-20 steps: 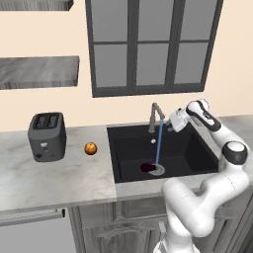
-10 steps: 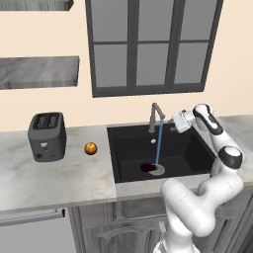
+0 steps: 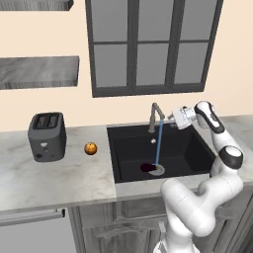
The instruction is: Turn on the sink faucet. Then move the eggplant from the counter to the sink. Turn off the sink. Move the vegetable from the sink to the pot next to the stove. Finally move the pot to the front right burner.
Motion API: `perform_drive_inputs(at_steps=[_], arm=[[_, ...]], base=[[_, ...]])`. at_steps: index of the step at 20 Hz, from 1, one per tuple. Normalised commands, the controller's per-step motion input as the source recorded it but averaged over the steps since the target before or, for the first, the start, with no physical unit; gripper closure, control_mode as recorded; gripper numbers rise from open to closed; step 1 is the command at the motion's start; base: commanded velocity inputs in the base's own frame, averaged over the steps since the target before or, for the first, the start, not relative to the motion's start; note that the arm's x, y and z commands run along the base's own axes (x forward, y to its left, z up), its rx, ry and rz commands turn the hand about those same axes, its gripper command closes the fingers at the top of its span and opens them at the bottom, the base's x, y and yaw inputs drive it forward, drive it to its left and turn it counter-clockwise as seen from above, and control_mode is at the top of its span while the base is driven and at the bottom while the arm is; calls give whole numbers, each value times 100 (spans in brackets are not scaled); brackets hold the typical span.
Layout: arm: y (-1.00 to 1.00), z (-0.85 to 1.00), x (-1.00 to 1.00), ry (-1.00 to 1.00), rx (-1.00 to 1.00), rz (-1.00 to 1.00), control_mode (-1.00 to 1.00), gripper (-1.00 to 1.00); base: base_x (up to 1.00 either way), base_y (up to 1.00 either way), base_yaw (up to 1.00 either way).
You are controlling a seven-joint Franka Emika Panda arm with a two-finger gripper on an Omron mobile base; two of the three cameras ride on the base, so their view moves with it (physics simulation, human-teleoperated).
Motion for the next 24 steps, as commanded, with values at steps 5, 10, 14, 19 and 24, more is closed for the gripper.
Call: perform_drive_inputs(at_steps=[5, 10, 14, 19, 24], arm=[[29, 8, 9, 0, 0, -4, -100, -100], [9, -2, 20, 1, 3, -6, -100, -100], [-5, 0, 9, 0, 6, -6, -100, -100], [-2, 0, 9, 1, 4, -5, -100, -100], [-20, -4, 0, 0, 3, -2, -100, -100]], base=[[0, 0, 0], [0, 0, 0], [0, 0, 0], [0, 0, 0], [0, 0, 0]])
